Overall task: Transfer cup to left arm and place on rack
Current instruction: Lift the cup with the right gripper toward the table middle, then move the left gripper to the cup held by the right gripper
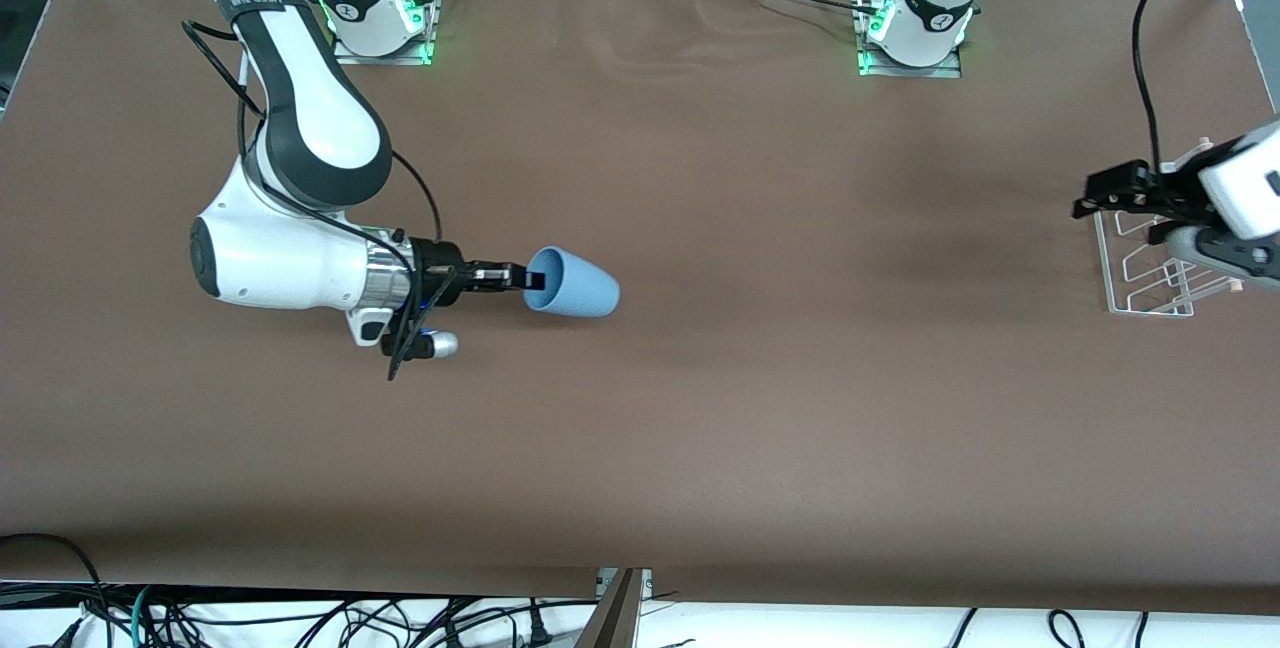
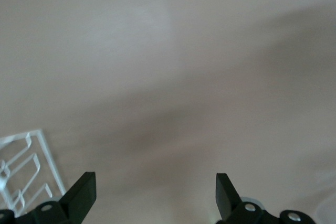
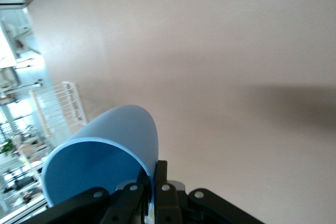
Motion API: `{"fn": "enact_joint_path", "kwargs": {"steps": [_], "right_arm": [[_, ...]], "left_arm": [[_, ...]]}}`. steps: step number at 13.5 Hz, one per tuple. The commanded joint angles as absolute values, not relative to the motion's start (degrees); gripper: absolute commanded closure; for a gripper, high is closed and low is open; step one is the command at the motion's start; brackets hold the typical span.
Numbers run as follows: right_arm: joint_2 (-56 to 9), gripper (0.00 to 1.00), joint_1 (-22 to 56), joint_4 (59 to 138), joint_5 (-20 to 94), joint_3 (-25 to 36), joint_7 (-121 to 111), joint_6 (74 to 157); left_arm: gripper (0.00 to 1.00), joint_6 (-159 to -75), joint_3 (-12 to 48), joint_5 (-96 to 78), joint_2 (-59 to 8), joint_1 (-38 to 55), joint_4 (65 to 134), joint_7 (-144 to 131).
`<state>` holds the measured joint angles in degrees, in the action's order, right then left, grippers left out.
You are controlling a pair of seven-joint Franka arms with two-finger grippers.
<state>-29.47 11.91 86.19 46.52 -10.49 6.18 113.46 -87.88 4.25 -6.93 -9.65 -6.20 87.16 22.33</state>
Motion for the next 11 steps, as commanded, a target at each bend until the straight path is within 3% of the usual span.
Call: {"fn": "enact_joint_path", "kwargs": {"steps": [1,4,7,11], "right_arm": [[-32.3,1.00,12.9,82.3,48.8,-12.1,6.5,114.0],[-33.3,1.00,14.9,81.7,55.0,-12.1,6.4,117.4],[-34.2,1.00,16.3,80.1,56.5,-12.1,6.5,118.0],[-34.2,1.00,17.3,80.0,56.8,-12.3,6.5,118.0]], "left_arm": [[0.00,-90.8,10.5,-7.9,-9.8,-5.0,86.3,26.2],[0.00,-99.3,18.2,-8.7,-11.3,-3.0,86.1,26.6],[0.00,-111.9,18.5,-8.7,-12.7,7.3,87.3,26.4],[0.00,-121.4,18.5,-6.6,-16.6,14.7,87.3,28.1]]}}
